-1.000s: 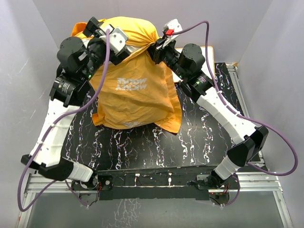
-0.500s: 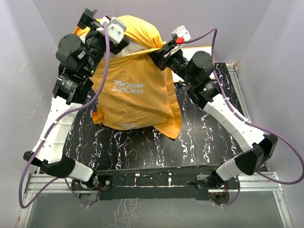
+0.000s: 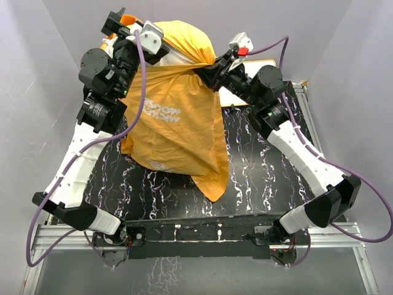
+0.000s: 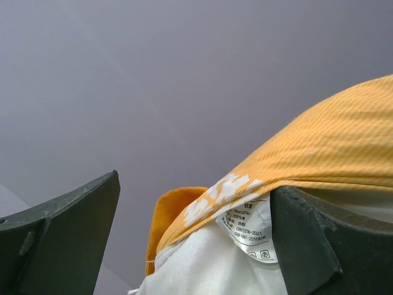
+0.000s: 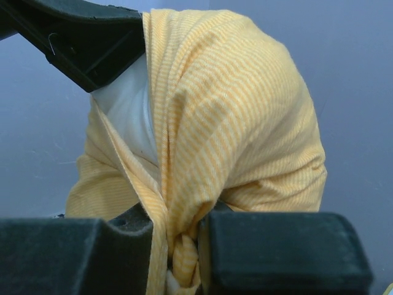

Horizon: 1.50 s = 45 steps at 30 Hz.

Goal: Remove the pillowcase from the pillow

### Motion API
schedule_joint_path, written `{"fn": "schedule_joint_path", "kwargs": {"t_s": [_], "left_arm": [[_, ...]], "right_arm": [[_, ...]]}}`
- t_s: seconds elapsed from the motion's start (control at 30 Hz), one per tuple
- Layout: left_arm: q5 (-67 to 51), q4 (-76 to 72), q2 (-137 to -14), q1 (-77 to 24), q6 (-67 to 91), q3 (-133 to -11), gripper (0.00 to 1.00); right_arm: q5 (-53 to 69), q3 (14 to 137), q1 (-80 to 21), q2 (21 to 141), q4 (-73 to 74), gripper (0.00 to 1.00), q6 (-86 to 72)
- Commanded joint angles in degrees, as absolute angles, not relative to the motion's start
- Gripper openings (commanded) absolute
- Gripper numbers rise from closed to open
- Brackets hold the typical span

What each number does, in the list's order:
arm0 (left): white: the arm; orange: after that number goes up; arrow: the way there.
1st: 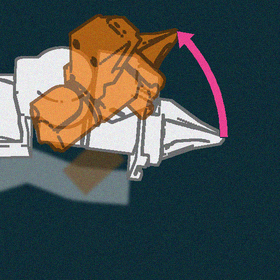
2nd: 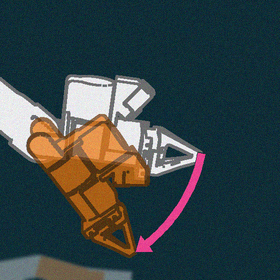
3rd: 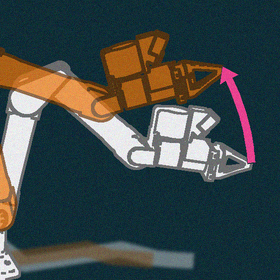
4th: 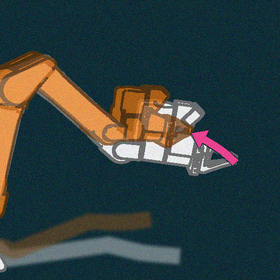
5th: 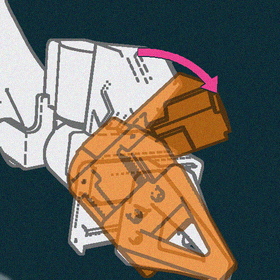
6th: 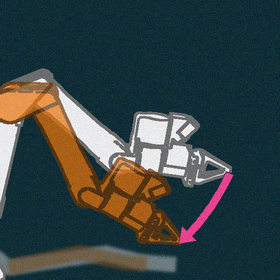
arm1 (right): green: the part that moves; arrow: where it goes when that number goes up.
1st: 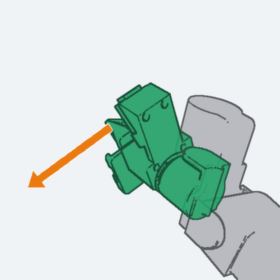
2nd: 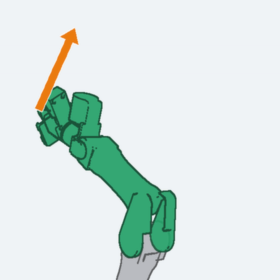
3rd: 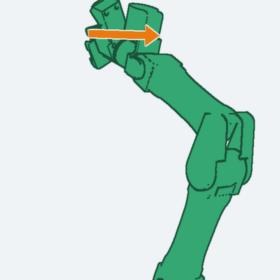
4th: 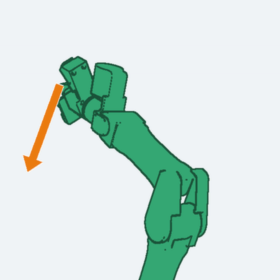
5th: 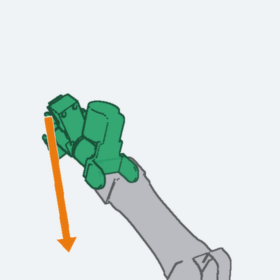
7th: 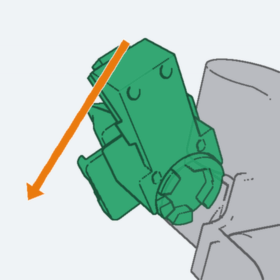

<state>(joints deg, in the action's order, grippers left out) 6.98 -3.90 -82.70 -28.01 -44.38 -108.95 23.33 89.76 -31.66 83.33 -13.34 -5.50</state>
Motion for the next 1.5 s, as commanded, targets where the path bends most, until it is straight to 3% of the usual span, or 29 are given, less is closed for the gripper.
{"fn": "schedule_joint_path", "kwargs": {"t_s": [0.0, 0.2, 0.33, 0.43, 0.6, 0.77, 0.87, 0.97, 1.0, 1.07, 1.3, 1.47], "left_arm": [[10.5, -3.9, -81.4, -27.2, -41.8, -113.0, 0.97], [-0.9, 24.8, -84.9, -27.2, -40.7, -119.1, 0.97], [-1.6, 23.5, -83.5, -27.2, -43.0, -113.9, 0.95], [-3.6, 27.3, -84.1, -27.2, -44.0, -114.9, 0.87], [-5.8, 34.8, -85.5, -27.2, -43.7, -119.9, 0.56], [-7.1, 41.0, -82.7, -27.2, -38.5, -120.4, 0.21], [-6.5, 41.2, -79.8, -27.2, -32.2, -117.0, 0.08], [-7.1, 39.2, -75.8, -27.2, -25.0, -112.3, 0.03], [-7.5, 38.4, -74.6, -27.2, -22.9, -110.8, 0.02], [-8.2, 36.6, -73.1, -27.2, -18.6, -109.0, 0.00], [-16.2, 35.8, -73.0, -27.2, -8.5, -113.3, 0.00], [-18.8, 34.4, -72.6, -27.2, -5.1, -114.2, 0.00]], "right_arm": [[28.7, 92.7, -30.2, 82.4, -20.9, 0.08, -8.3], [41.5, 100.1, -23.6, 87.2, -20.6, 0.08, -16.6], [49.2, 103.4, -22.7, 88.8, -18.4, 0.08, -16.4], [53.0, 106.1, -22.7, 90.5, -15.6, 0.08, -15.9], [53.9, 109.5, -22.9, 92.7, -13.2, 0.08, -15.7], [43.0, 107.5, -25.3, 91.9, -10.3, 0.08, -11.9], [33.9, 101.8, -25.1, 89.6, -8.7, 0.12, -12.1], [29.1, 98.3, -23.6, 87.4, -5.1, 0.13, -14.1], [26.1, 97.5, -23.5, 86.5, -3.5, 0.16, -14.1], [15.8, 96.4, -23.2, 84.7, 0.0, 0.44, -15.0], [8.8, 98.7, -22.7, 78.5, 3.1, 0.72, -12.0], [13.3, 88.1, -23.1, 65.4, -4.2, 0.79, -8.6]]}}
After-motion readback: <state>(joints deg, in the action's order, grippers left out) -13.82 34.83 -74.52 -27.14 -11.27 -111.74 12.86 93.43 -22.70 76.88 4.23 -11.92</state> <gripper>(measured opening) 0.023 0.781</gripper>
